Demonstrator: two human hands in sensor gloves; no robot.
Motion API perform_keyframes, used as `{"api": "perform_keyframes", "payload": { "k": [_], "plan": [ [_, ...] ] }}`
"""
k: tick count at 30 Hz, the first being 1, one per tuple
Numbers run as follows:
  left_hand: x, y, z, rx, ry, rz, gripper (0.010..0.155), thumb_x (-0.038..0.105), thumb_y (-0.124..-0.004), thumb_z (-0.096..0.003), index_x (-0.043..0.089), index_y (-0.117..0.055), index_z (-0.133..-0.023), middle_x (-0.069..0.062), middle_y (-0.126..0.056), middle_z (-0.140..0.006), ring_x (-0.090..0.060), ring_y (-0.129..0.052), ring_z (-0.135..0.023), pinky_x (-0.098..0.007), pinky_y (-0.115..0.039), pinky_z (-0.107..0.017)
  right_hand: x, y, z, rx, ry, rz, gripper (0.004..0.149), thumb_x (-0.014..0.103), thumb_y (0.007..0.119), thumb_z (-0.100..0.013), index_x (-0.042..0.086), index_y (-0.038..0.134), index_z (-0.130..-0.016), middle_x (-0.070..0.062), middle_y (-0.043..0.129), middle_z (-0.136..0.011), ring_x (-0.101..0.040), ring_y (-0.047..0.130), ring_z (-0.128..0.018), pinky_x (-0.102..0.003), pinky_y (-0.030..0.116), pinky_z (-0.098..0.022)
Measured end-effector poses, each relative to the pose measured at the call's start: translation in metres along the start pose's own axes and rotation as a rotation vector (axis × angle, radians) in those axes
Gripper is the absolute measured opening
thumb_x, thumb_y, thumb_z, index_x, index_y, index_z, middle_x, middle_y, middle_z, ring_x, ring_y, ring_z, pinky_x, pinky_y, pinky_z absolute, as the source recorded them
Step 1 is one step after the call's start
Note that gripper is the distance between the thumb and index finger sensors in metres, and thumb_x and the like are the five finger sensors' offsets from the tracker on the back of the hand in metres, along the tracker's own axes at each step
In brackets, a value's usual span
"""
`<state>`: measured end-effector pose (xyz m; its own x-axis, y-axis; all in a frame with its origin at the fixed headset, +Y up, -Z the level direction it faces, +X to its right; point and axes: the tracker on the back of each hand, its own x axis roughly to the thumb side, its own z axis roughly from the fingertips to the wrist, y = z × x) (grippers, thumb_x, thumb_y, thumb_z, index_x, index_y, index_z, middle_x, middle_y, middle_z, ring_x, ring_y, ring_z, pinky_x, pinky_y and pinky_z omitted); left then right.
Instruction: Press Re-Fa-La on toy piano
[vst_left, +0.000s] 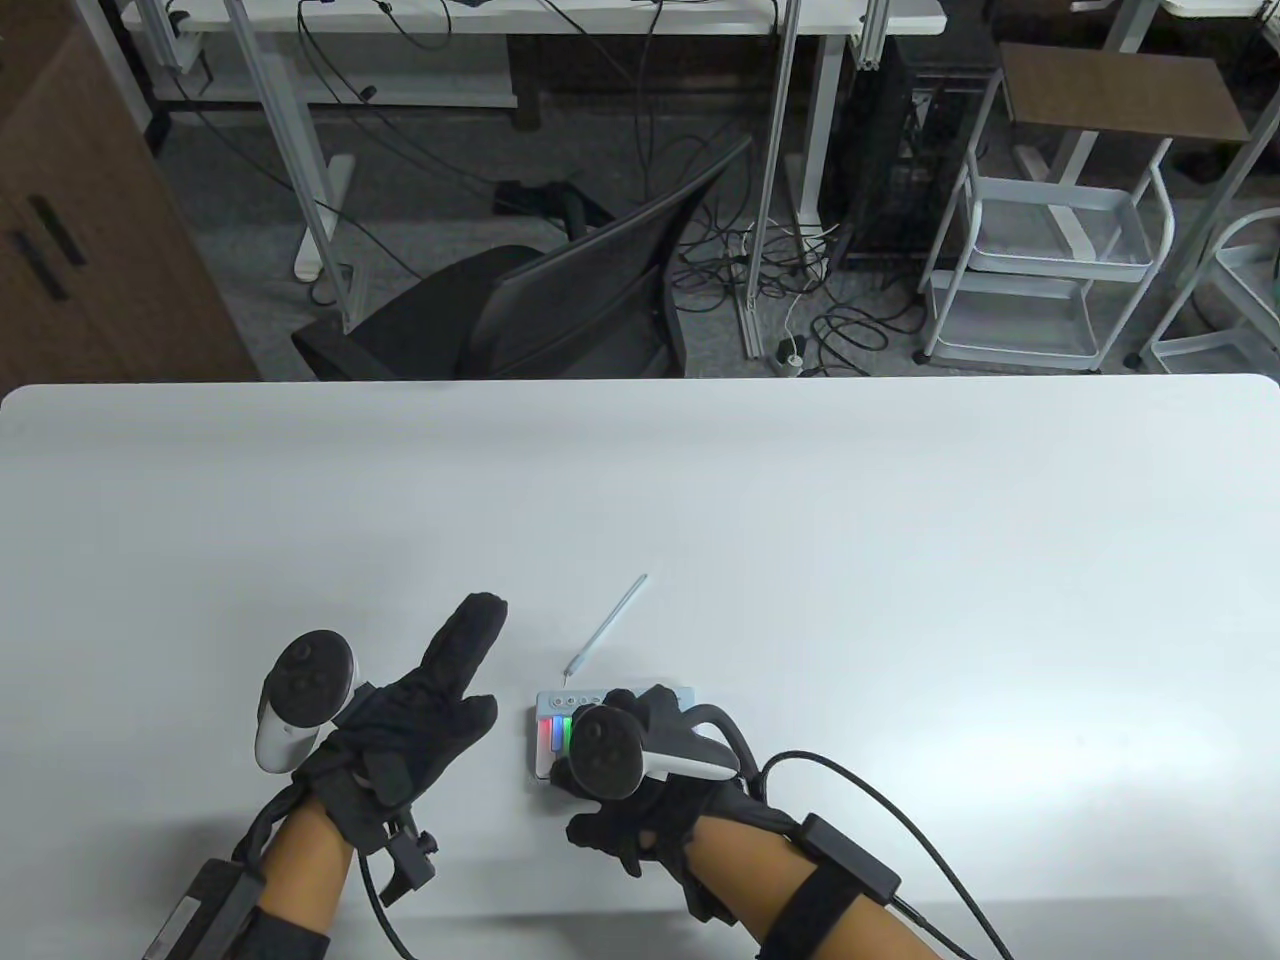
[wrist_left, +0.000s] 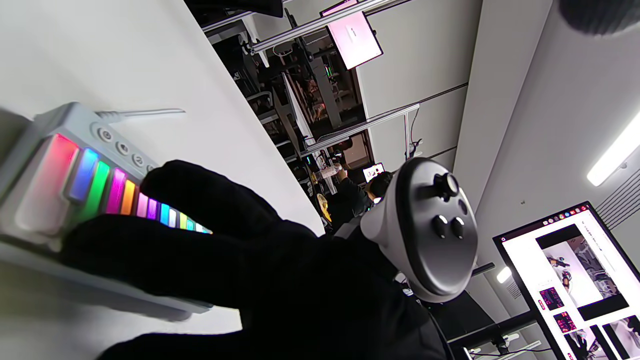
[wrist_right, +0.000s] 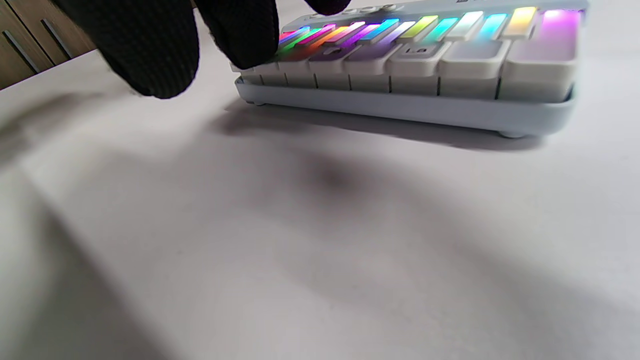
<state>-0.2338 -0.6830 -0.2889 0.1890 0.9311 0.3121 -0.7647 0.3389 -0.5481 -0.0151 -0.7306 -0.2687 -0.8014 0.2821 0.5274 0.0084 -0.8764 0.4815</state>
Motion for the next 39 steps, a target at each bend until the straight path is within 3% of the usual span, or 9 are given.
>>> {"api": "perform_keyframes", "payload": {
  "k": [15, 31, 39],
  "plan": [
    [0.000, 0.000, 0.000, 0.000, 0.003, 0.000, 0.091, 0.080, -0.064, -0.0484, 0.035, -0.019, -0.114, -0.003, -0.003, -0.118, -0.040, 0.002, -0.110, -0.071, -0.009, -0.063, 0.000, 0.002, -0.001, 0.028, 0.009, 0.000, 0.065, 0.053, 0.088, -0.048, 0.032, 0.063, -0.104, -0.007, 0.033, -0.115, -0.044, 0.027, -0.109, -0.068, 0.018, -0.069],
    [0.000, 0.000, 0.000, 0.002, 0.003, -0.003, 0.091, 0.080, -0.064, -0.0484, 0.035, -0.020, -0.114, -0.004, -0.003, -0.118, -0.040, 0.002, -0.110, -0.071, -0.009, -0.063, -0.012, -0.030, 0.020, -0.075, 0.016, -0.051, 0.068, 0.054, 0.087, -0.048, 0.031, 0.059, -0.105, -0.008, 0.033, -0.115, -0.045, 0.028, -0.109, -0.068, 0.019, -0.069],
    [0.000, 0.000, 0.000, 0.001, 0.005, -0.002, 0.091, 0.080, -0.064, -0.0485, 0.035, -0.020, -0.114, -0.004, -0.003, -0.118, -0.040, 0.002, -0.110, -0.071, -0.009, -0.063, -0.025, -0.029, 0.030, -0.093, 0.040, -0.077, 0.068, 0.054, 0.087, -0.048, 0.031, 0.059, -0.105, -0.008, 0.033, -0.115, -0.045, 0.029, -0.109, -0.068, 0.019, -0.069]
  ]
}}
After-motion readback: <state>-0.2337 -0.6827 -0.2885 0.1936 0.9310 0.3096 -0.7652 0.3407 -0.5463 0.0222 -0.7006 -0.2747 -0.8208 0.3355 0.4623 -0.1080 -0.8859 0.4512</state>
